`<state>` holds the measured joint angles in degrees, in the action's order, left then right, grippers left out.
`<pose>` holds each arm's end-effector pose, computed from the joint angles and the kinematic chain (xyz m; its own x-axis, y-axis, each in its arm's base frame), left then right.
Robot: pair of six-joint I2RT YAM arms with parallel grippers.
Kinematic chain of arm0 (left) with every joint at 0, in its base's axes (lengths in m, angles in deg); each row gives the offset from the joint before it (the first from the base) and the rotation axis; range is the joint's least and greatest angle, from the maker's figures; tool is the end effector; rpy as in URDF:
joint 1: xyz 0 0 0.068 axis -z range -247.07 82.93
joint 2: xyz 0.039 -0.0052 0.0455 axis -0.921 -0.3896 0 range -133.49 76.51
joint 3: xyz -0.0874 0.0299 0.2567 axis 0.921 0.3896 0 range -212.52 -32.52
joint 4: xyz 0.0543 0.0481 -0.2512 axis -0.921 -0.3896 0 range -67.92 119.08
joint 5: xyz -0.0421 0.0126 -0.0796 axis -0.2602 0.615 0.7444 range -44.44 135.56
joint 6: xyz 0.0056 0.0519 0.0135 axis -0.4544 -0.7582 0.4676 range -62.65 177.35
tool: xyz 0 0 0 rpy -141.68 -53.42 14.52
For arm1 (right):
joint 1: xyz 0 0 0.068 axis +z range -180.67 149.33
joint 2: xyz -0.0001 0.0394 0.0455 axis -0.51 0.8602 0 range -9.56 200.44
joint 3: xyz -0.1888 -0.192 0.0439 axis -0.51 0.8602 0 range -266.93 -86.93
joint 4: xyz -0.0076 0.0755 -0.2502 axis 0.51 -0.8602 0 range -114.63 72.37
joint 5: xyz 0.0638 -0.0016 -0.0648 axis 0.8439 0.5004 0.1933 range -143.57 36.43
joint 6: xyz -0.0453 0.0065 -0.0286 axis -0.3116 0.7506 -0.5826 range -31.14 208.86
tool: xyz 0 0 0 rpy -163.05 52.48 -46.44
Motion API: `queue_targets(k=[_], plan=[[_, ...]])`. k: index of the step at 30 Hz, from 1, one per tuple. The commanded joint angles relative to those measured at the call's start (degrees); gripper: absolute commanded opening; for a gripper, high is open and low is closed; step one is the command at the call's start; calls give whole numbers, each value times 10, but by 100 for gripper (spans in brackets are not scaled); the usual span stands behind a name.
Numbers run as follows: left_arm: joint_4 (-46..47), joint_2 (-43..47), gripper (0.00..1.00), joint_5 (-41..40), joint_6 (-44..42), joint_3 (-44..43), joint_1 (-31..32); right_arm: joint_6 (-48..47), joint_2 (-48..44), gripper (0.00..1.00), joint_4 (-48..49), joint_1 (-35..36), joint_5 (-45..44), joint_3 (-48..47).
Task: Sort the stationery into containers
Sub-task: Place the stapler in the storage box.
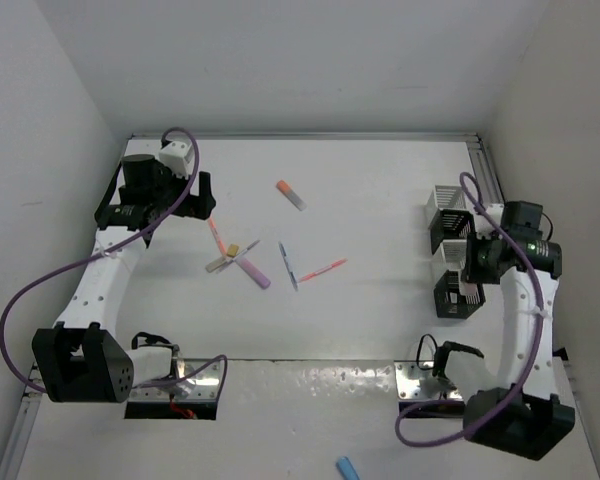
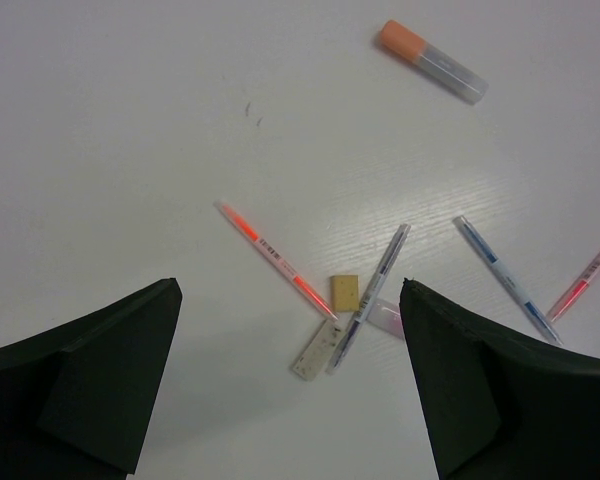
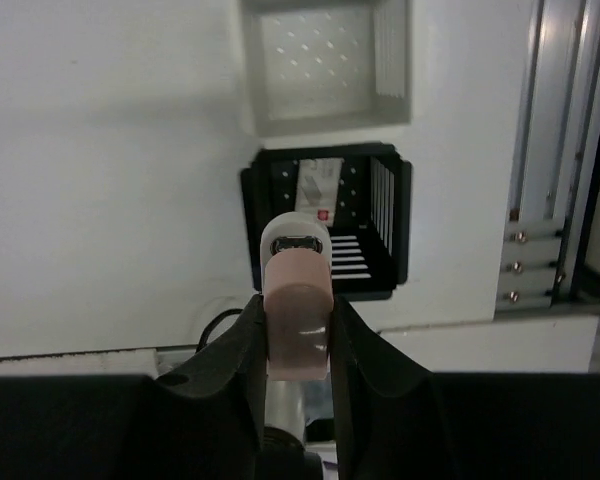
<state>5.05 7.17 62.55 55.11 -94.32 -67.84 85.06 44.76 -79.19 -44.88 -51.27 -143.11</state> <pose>0.2698 -0.0069 0.3314 -0.5138 0.0304 -0.8573 0.2565 0.9591 -0.1197 0.1596 -0.0390 0.3013 -0.8500 0.1471 -0.5059 0.1699 0.9855 0.0011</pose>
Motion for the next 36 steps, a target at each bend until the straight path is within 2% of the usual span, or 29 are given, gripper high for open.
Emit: queue_targets(k=[1, 2, 6, 19, 24, 28, 29, 32, 35, 36], plan=[[20, 1, 97, 12, 9, -20, 2, 5, 23, 0, -29, -69, 30, -7], [21, 1, 98, 10, 11, -17, 2, 12, 31, 0, -43, -104, 39, -14], [29, 4, 97, 5, 16, -7, 2, 58, 71, 0, -55, -153, 72, -23], [39, 3, 97, -16, 35, -2, 2, 198, 130, 0, -22, -148, 35, 5], [45, -3, 97, -20, 47, -5, 2, 228, 137, 0, 12, -140, 24, 9], [43, -13, 97, -18, 49, -15, 2, 239, 160, 2, -1, -139, 21, -2], [44, -14, 97, -18, 48, -16, 2, 239, 164, 13, -3, -139, 17, -2], [44, -14, 98, -20, 47, -15, 2, 241, 172, 29, -15, -143, 21, -4], [45, -12, 98, -26, 44, -16, 2, 242, 170, 50, -27, -143, 37, -5], [46, -13, 98, -29, 44, -17, 2, 242, 170, 63, -30, -143, 39, -8]])
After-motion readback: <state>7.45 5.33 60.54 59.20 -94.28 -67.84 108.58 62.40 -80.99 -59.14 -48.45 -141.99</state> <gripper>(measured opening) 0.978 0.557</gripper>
